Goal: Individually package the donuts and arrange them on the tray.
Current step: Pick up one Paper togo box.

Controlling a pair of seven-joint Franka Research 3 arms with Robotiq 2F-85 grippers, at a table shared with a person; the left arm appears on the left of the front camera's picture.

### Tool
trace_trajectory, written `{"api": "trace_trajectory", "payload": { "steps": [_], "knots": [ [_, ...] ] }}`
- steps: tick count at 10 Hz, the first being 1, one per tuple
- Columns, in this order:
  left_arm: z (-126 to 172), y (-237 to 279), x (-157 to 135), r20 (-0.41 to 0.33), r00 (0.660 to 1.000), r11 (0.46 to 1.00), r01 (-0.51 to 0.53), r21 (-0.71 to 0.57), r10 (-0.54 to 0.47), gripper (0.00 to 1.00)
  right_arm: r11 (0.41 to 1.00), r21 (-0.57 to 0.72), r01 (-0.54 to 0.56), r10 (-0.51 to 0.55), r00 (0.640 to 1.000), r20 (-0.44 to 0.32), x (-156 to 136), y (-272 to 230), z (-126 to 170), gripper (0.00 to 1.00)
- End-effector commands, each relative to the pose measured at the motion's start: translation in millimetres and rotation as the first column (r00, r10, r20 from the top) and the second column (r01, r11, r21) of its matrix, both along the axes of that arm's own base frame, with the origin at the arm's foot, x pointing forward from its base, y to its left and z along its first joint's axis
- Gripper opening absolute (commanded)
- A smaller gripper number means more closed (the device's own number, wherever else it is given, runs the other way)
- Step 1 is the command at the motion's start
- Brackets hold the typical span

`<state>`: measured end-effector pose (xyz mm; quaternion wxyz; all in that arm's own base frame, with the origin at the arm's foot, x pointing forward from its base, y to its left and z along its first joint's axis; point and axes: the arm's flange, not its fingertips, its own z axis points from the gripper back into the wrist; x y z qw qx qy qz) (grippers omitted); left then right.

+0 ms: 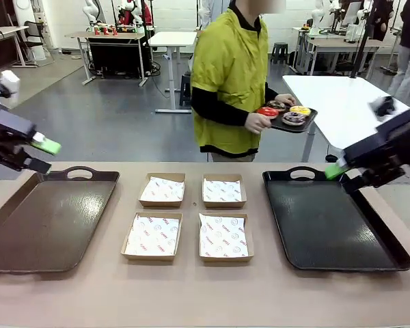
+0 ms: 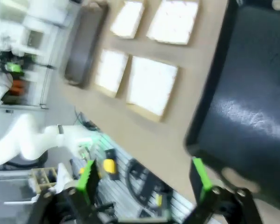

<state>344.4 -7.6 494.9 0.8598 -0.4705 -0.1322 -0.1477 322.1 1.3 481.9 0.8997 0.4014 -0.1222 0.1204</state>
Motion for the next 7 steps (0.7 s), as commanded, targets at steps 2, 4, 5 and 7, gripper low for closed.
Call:
{"api": "trace_trajectory", "payload": {
  "steps": [2, 4, 5, 7],
  "knots": [
    [-25, 48, 3, -0.339, 0.924, 0.844, -0.321, -0.429, 0.179, 1.0, 0.902, 0.402, 0.156, -0.1, 0.983, -0.155, -9, -62, -2, 1.0],
    [-33, 80, -6, -0.378, 0.903, 0.807, -0.375, -0.456, 0.206, 1.0, 0.872, 0.45, 0.192, -0.117, 0.975, -0.19, -19, -96, -5, 1.0],
    [-37, 94, -11, -0.39, 0.894, 0.797, -0.396, -0.457, 0.221, 1.0, 0.878, 0.426, 0.217, -0.144, 0.97, -0.196, -21, -112, -9, 1.0],
    [-49, 118, -21, -0.42, 0.873, 0.782, -0.437, -0.444, 0.249, 1.0, 0.877, 0.415, 0.24, -0.169, 0.965, -0.201, -19, -140, -24, 1.0]
  ]
}}
